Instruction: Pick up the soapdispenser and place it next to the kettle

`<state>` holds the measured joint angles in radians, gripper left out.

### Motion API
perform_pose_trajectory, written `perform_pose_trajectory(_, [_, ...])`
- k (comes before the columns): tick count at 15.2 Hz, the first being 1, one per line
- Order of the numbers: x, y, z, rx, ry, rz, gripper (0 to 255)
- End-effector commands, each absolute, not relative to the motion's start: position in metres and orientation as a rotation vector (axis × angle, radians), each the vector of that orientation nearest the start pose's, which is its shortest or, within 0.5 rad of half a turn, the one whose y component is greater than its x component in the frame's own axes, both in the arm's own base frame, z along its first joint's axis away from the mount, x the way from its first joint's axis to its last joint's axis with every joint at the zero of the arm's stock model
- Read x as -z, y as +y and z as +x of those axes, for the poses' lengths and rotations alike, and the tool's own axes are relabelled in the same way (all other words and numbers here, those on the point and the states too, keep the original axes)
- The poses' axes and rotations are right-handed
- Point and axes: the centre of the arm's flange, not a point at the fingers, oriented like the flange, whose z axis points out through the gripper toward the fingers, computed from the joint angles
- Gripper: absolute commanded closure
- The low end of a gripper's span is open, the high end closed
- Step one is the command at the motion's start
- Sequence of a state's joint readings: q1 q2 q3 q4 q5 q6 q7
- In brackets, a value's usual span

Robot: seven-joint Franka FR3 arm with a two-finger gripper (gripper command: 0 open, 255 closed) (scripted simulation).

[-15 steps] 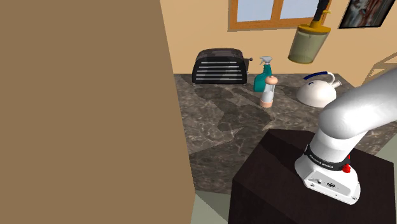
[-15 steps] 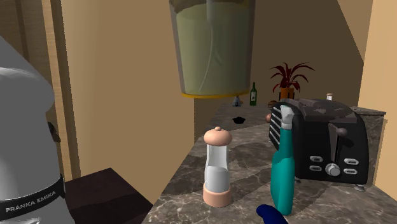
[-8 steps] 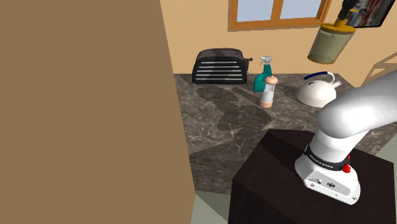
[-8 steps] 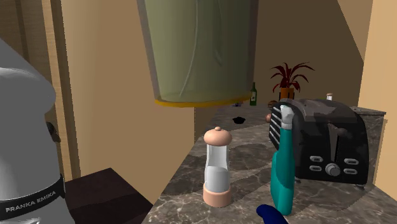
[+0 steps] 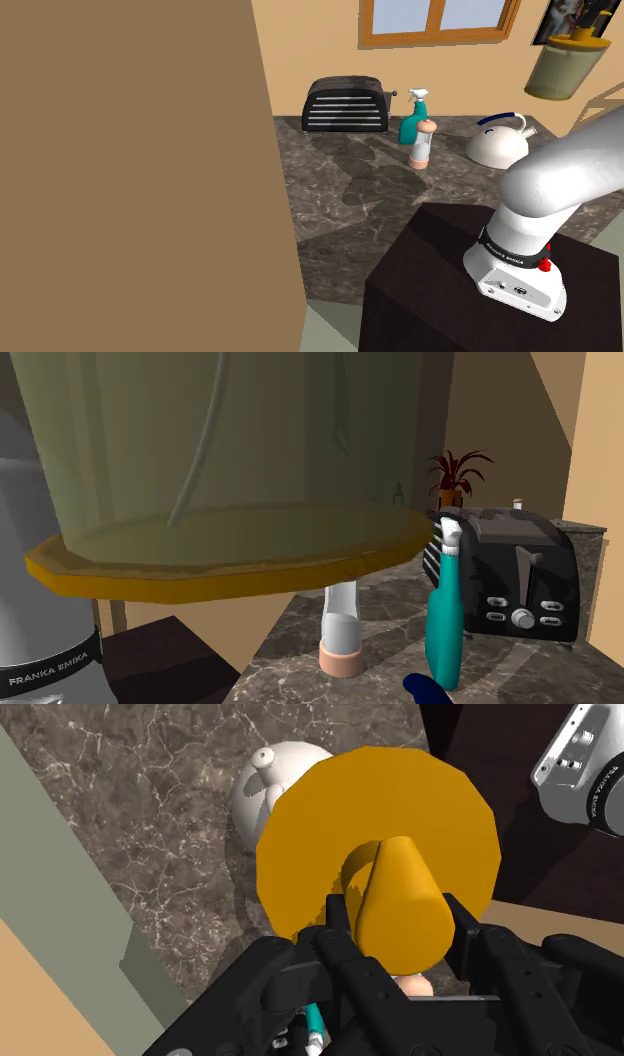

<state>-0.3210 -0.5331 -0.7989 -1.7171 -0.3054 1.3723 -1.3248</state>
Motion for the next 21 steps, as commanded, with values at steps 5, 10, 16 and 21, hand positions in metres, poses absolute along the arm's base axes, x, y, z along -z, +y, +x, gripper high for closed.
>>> perform_pose_trajectory(5, [-0.69,-0.478,-0.023,0.127,-0.325,-3.124,255])
perform_pose_trajectory(10, [-0.69,-0.512,-0.079,0.127,-0.325,-3.124,255])
perform_pose_trajectory(16, [-0.68,-0.543,-0.128,0.127,-0.325,-3.124,255])
perform_pose_trajectory(21, [-0.653,-0.543,-0.128,0.127,-0.325,-3.124,255])
